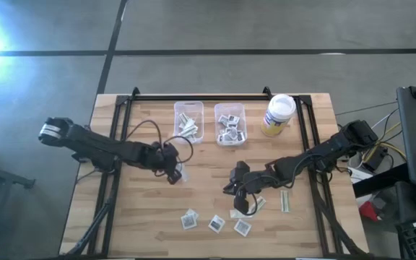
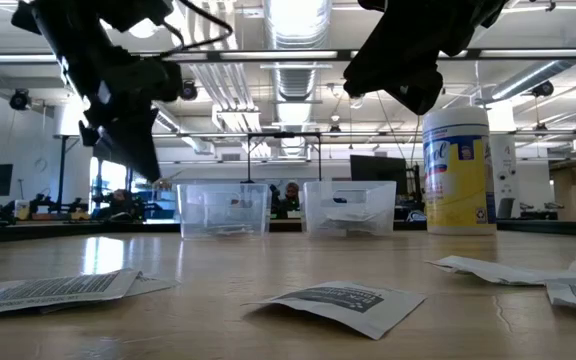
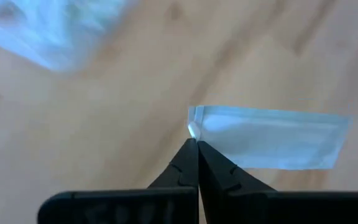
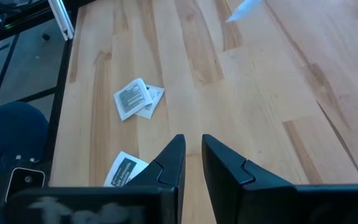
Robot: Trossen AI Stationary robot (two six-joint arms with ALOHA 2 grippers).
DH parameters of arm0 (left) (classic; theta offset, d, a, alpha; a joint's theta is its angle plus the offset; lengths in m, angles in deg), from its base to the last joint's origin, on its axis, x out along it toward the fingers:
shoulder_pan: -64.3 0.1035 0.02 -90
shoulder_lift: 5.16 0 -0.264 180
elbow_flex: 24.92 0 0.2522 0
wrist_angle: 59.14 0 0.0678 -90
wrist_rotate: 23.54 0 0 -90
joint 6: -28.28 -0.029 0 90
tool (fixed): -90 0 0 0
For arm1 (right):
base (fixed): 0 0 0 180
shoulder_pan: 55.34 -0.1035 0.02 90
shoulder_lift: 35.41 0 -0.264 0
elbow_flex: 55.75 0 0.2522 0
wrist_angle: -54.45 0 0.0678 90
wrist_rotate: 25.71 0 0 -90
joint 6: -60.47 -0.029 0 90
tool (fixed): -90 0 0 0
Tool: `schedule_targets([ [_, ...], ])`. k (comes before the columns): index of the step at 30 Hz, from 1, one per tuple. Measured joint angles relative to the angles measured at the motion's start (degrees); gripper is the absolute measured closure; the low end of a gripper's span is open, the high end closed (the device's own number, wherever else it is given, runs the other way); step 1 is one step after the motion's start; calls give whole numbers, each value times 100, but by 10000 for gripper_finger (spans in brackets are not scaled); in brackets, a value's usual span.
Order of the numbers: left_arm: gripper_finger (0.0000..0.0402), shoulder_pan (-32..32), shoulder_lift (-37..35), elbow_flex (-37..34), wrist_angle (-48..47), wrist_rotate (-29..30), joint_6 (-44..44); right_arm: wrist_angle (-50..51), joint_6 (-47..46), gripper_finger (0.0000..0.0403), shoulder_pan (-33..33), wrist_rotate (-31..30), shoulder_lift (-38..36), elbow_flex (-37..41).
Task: Pick & Place First Aid Supplies
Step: Put the green bandage pack into the left transparent bin
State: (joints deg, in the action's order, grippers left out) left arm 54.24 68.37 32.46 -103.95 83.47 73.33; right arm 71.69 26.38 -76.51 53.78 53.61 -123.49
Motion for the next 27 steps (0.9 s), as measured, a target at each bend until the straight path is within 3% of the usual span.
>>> schedule_targets([
  [5,401,273,-562,9,6,960,-197,0,0,348,1,-1,0,0],
  [14,401,974,-1138,13,152,2004,-684,-2,5,346,2,-4,0,0],
  [21,401,1671,-1036,15,833,2473,-1276,-4,17,350,2,-4,0,0],
  [27,401,2350,-591,20,1423,2537,-1728,-2,20,344,2,-4,0,0],
])
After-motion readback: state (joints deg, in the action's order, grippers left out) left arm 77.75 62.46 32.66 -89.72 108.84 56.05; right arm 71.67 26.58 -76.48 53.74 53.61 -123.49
